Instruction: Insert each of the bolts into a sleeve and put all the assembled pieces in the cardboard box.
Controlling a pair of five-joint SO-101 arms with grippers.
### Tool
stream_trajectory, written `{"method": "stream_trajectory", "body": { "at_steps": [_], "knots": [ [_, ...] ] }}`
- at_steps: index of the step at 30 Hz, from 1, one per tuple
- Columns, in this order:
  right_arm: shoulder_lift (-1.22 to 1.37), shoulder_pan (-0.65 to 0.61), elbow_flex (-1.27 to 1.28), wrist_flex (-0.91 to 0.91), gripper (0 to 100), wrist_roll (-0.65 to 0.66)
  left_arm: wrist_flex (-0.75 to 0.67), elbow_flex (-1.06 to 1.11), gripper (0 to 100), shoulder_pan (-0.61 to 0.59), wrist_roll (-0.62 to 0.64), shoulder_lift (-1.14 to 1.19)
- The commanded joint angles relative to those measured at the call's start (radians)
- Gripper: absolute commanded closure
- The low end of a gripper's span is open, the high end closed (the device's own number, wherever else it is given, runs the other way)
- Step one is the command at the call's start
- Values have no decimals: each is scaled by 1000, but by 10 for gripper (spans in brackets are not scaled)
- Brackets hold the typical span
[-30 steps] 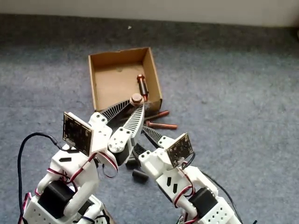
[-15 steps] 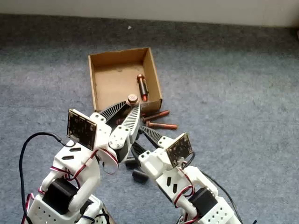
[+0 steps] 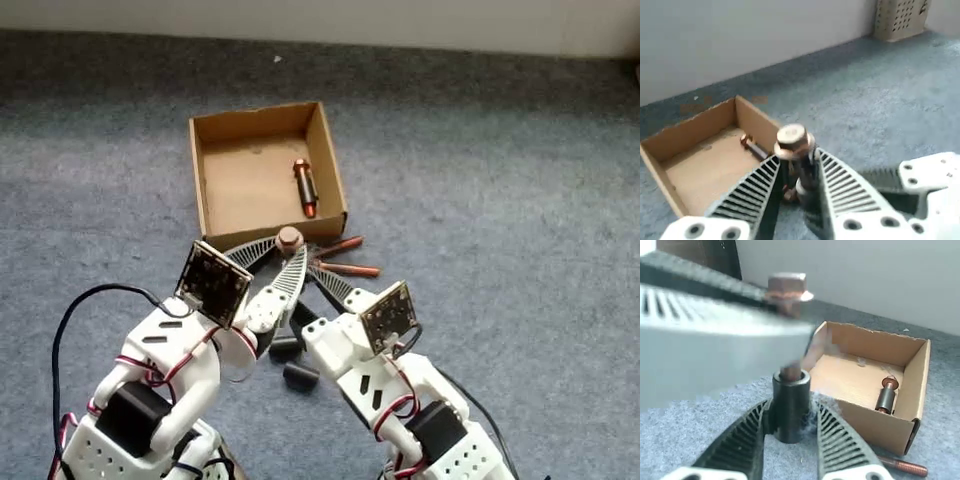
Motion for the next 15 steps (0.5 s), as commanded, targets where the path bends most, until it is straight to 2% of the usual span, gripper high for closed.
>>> {"method": "stream_trajectory", "body": {
  "at_steps": [1,4,8,11,15],
  "knots": [
    [-33,24,139,-2,993,8,143,-102,779,-16,-3,1],
    [-31,24,139,1,993,8,230,-217,778,-56,-77,1],
    [-31,41,139,28,993,11,319,-308,779,-209,-120,1],
    [-31,91,136,91,993,12,365,-282,780,-383,-146,1],
    [-24,151,88,147,993,12,376,-119,780,-605,-149,1]
  ]
}}
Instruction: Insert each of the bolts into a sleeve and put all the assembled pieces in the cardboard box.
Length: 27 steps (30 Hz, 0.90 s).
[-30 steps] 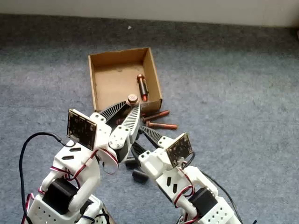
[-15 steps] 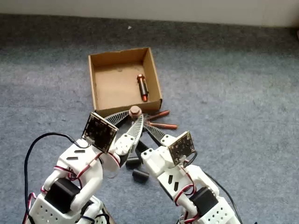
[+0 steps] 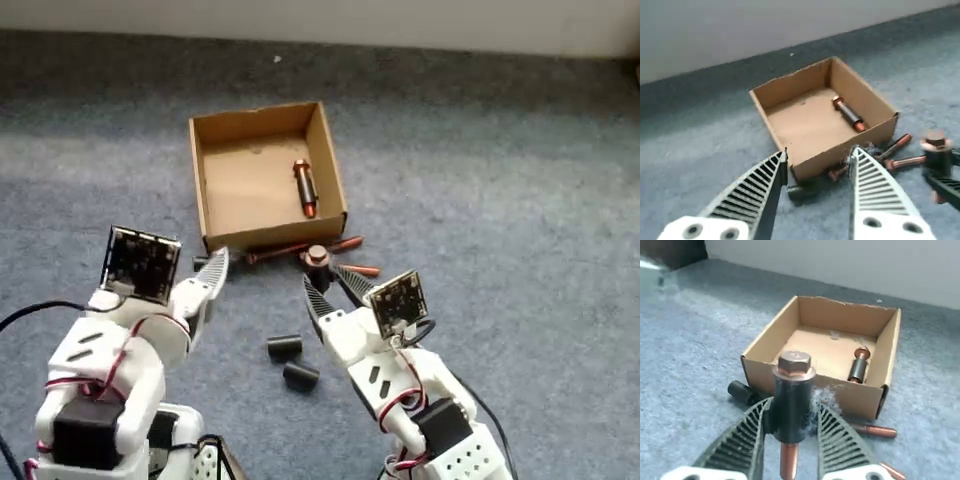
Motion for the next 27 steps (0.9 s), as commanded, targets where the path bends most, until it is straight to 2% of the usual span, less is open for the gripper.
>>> {"method": "stream_trajectory", "body": {
  "at_steps": [1,5,11,15,27],
  "knots": [
    [-24,58,67,41,993,9,8,159,780,-248,-12,4],
    [-24,71,-19,94,993,8,-57,352,780,-384,-14,4],
    [50,71,-168,8,993,38,-206,591,780,-446,-14,4],
    [340,71,-318,-97,993,86,-287,647,780,-450,-14,4],
    [1403,73,-958,-380,993,89,-292,673,780,-415,-15,4]
  ]
}}
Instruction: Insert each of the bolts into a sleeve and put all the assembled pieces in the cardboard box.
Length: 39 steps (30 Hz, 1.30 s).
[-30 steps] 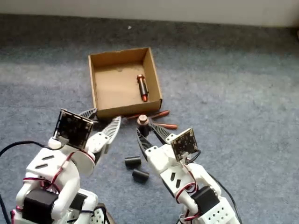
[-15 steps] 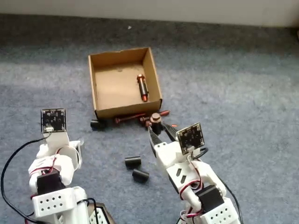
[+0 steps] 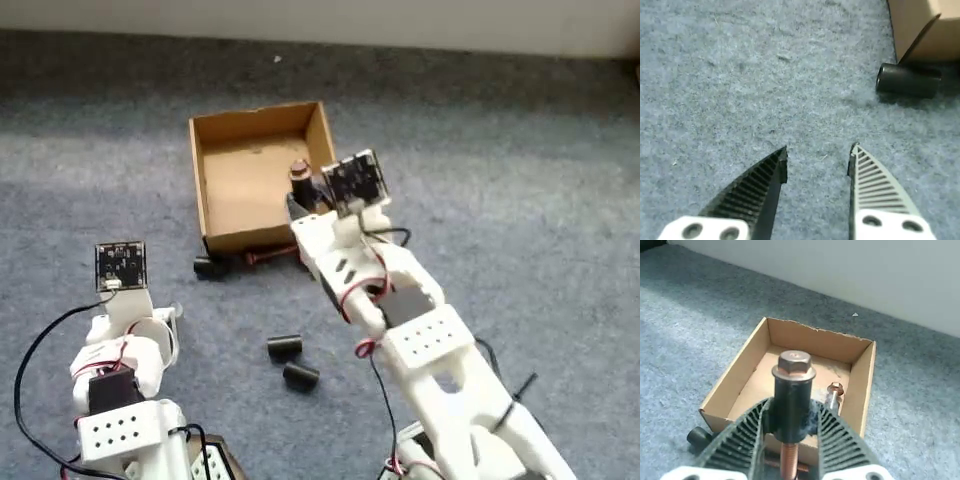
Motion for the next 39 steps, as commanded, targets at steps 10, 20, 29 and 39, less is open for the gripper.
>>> {"method": "stream_trajectory", "body": {
  "at_steps": [10,20,29,39],
  "knots": [
    [725,85,-542,-88,992,5,-20,-4,780,19,-9,-8],
    [654,90,-581,131,810,5,-20,-4,780,18,-9,-8],
    [332,88,-575,535,815,9,-20,-4,780,16,-9,-8],
    [243,-79,-570,1018,815,11,-20,-4,780,15,-9,-8]
  ]
}}
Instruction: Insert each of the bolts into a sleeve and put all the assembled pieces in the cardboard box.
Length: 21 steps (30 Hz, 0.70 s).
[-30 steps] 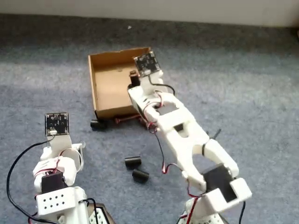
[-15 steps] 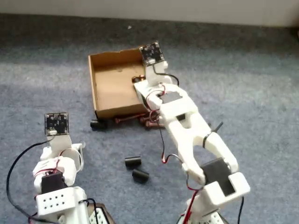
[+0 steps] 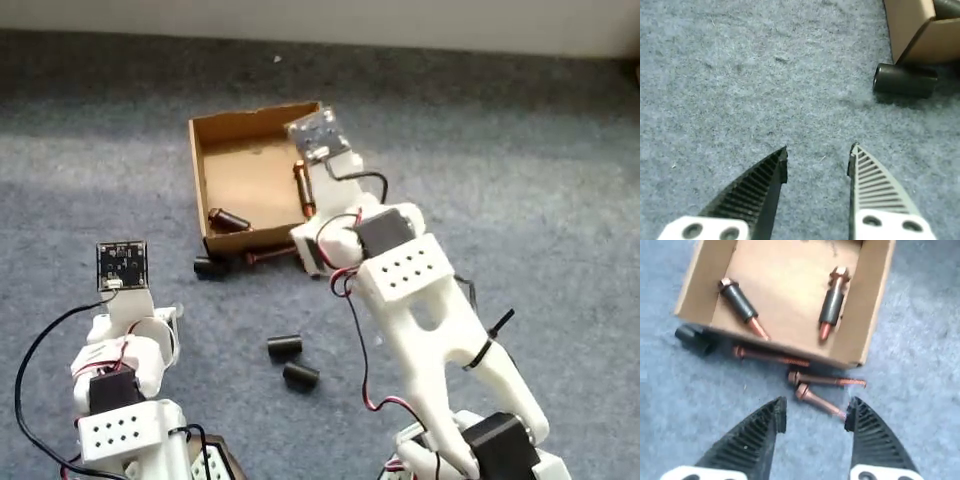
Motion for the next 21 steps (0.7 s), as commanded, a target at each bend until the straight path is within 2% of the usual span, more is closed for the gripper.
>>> {"method": "stream_trajectory", "body": {
  "at_steps": [1,6,10,14,16,21],
  "knots": [
    [-44,-81,-28,134,815,11,-20,-4,780,5,-9,-8],
    [-53,-265,71,225,811,11,-20,-4,780,5,-9,-8],
    [-45,-392,182,173,810,11,-20,-4,780,5,-9,-8],
    [-44,-415,291,13,810,15,-20,-4,780,5,-9,-8],
    [-44,-415,329,-54,810,60,-20,-4,780,5,-9,-8],
    [-35,-410,366,-151,810,101,-20,-4,780,5,-9,-8]
  ]
}}
